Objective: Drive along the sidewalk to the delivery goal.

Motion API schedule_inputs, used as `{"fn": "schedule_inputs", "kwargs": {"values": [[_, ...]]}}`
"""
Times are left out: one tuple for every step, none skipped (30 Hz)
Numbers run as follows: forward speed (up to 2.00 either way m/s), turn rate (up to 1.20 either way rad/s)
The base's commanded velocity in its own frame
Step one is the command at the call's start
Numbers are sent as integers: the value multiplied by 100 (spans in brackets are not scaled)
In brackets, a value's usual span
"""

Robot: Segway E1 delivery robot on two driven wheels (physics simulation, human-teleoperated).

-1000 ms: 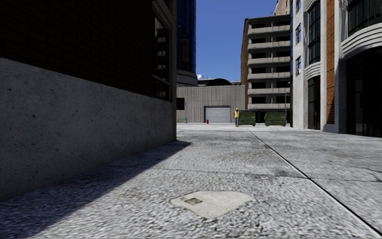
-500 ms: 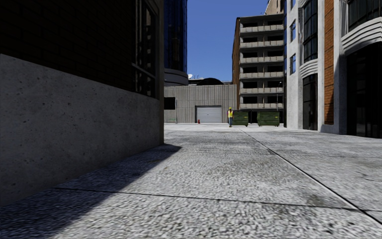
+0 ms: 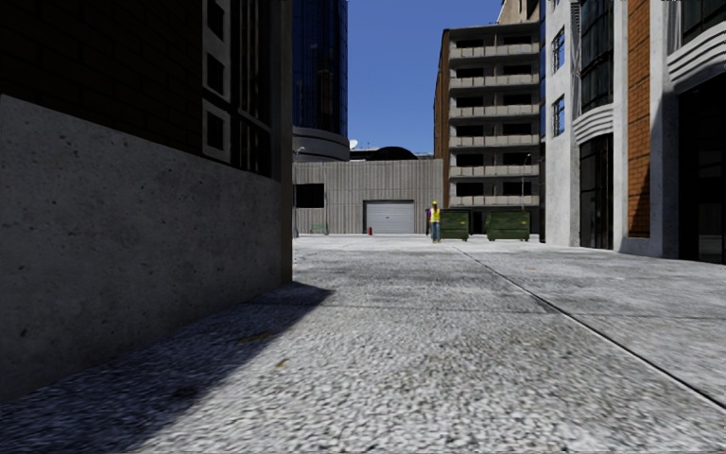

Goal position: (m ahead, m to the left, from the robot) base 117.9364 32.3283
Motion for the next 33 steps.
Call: {"fn": "schedule_inputs", "kwargs": {"values": [[200,0],[200,0],[200,0],[200,0],[200,0],[200,0],[200,0],[200,0],[200,0],[200,0],[200,0],[200,0],[200,0],[200,0],[200,0],[200,0],[200,0],[200,0],[200,0],[200,0],[200,0],[200,0],[200,0],[200,0],[200,0],[200,0],[200,0],[200,0],[200,0],[200,0],[200,0],[200,0],[200,0]]}}
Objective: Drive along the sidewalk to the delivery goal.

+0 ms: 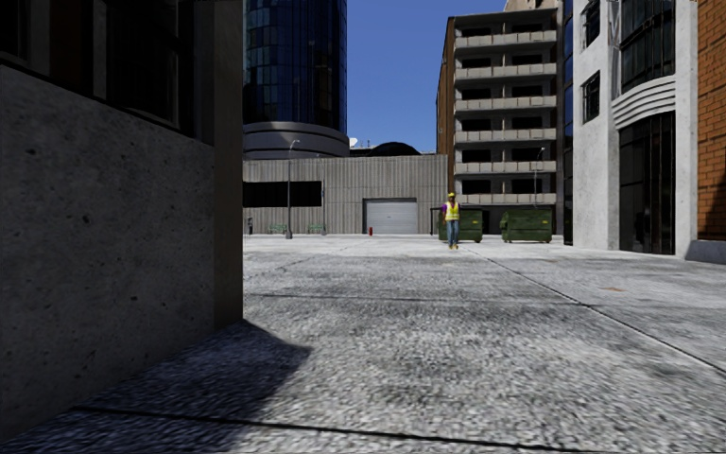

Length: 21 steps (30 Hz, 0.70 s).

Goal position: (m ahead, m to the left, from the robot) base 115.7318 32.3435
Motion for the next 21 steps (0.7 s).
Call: {"fn": "schedule_inputs", "kwargs": {"values": [[200,0],[200,0],[200,0],[200,0],[200,0],[200,0],[200,0],[200,0],[200,0],[200,0],[200,4],[200,8],[200,12],[200,12],[200,15],[200,17],[200,18],[200,18],[200,20],[200,21],[200,23]]}}
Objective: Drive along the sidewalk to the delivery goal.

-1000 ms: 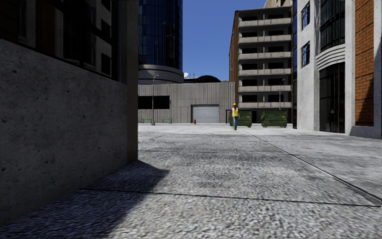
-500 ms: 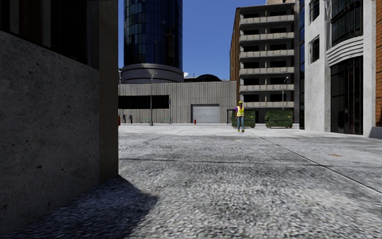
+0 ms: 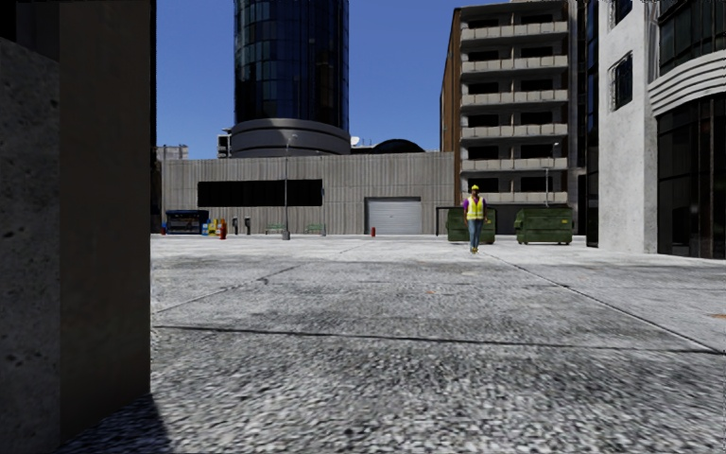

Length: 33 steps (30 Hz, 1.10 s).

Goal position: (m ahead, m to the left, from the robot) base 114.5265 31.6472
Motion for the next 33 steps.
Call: {"fn": "schedule_inputs", "kwargs": {"values": [[200,26],[200,26],[200,27],[200,27],[200,28],[200,29],[200,29],[200,32],[200,33],[200,33],[200,33],[200,33],[200,33],[200,33],[200,33],[200,33],[200,33],[200,33],[200,33],[200,33],[200,34],[200,34],[200,35],[200,38],[200,40],[200,40],[200,41],[200,41],[200,42],[200,42],[200,42],[200,42],[200,42]]}}
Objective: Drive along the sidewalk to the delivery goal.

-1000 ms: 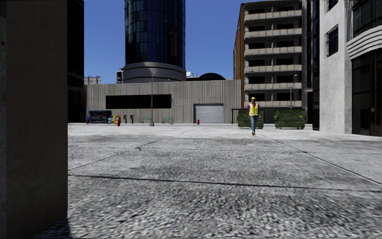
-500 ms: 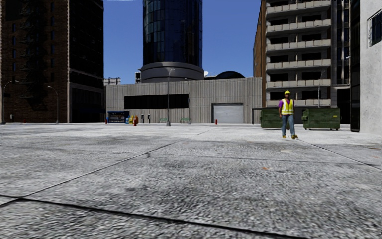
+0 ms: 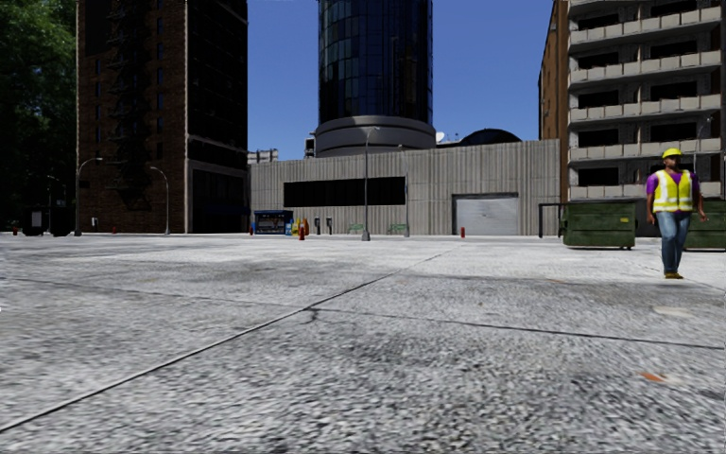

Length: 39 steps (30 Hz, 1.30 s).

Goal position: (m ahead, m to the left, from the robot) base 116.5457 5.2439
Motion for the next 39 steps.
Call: {"fn": "schedule_inputs", "kwargs": {"values": [[200,42],[200,42],[200,42],[200,42],[200,42],[200,42],[200,42],[200,42],[200,42],[200,42],[200,42],[200,42],[200,42],[200,42],[200,44],[200,44],[200,46],[200,48],[200,49],[200,51],[200,51],[200,52],[200,54],[200,55],[200,55],[200,55],[200,55],[200,55],[200,55],[200,55],[200,55],[200,55],[200,55],[200,55],[200,55],[200,55],[200,55],[200,55],[200,55]]}}
